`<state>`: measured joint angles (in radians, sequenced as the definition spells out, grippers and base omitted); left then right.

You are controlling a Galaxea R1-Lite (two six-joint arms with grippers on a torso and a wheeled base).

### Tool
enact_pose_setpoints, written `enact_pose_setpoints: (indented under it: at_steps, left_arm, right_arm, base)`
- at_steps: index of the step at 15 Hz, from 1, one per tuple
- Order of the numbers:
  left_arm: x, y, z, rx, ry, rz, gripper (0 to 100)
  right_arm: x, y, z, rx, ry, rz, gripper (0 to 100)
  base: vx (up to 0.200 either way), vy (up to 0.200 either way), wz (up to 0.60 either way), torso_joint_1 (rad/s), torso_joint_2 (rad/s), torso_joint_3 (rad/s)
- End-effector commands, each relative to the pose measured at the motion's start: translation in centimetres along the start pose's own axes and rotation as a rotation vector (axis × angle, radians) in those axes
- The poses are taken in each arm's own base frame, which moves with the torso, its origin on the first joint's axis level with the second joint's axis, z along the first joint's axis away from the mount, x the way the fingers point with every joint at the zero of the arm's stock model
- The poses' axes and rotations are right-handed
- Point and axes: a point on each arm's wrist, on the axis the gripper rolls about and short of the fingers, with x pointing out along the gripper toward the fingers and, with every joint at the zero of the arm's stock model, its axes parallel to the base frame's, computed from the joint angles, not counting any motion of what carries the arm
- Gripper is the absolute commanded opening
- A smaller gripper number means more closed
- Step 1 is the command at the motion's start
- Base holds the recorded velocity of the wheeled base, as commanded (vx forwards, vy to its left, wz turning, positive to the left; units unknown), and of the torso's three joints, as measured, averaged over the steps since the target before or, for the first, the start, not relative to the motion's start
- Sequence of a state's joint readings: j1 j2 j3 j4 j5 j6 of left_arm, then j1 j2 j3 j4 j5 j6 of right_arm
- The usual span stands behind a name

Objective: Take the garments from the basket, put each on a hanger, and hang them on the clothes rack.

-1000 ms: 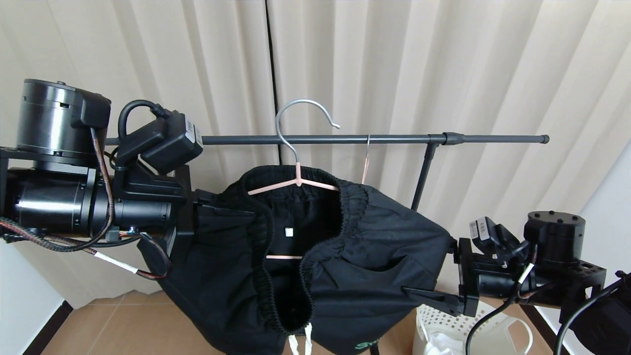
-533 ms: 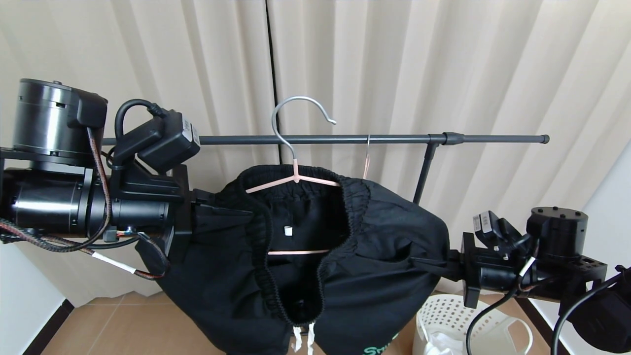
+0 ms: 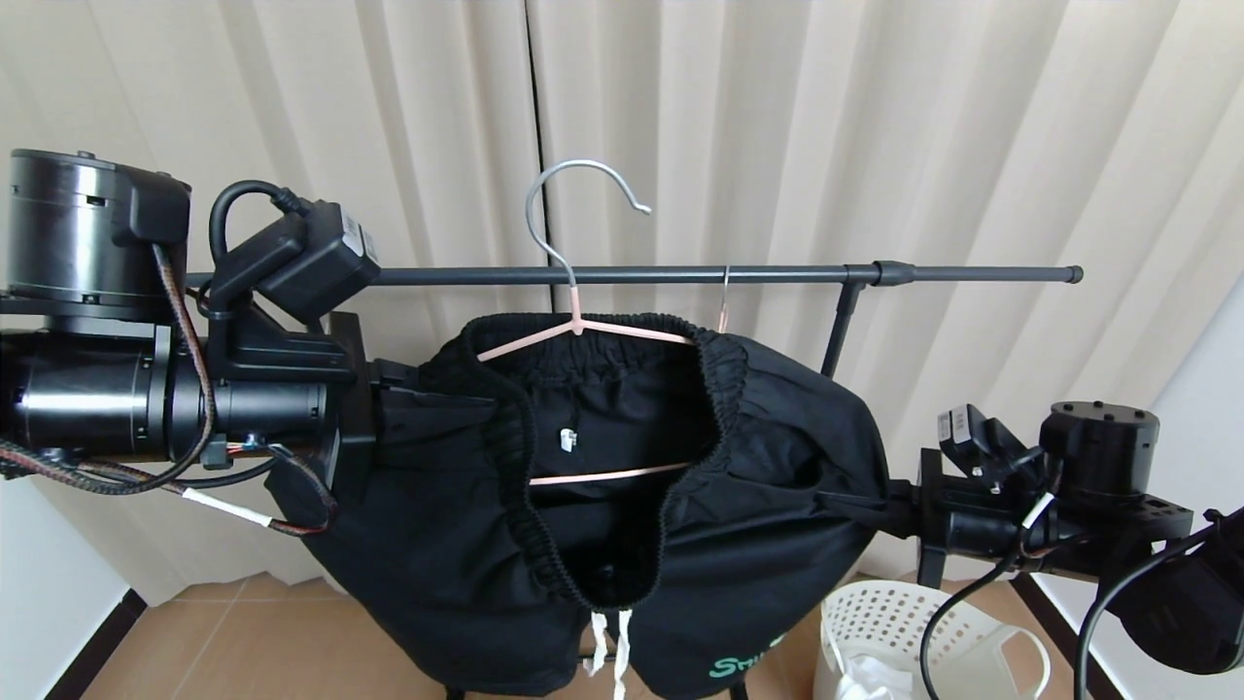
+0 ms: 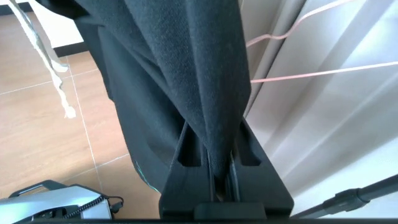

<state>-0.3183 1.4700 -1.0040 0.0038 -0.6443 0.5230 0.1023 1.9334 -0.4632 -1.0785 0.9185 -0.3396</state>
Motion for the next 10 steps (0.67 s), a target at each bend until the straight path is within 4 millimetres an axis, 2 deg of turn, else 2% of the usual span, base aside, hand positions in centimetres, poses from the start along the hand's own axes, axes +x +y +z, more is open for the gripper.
enact_pose_setpoints:
  at_steps: [1,10]
  left_arm:
    - [-0.05,-0.08,-0.10,-0.002,-0.001,0.001,0]
    - [-0.11,0.16,-0.27,-0.011,0.002,0.013,0]
  right_arm:
    - [0.04,-0.44,-0.37,0.011,0.006,-0.009,0]
    - [-0.09,-0.29,-0.29,0.011,0.006,-0.011,0]
  base:
    - [0.000,0.000,0.00,0.000,0.00,0.000]
    - [0.000,0.000,0.00,0.000,0.00,0.000]
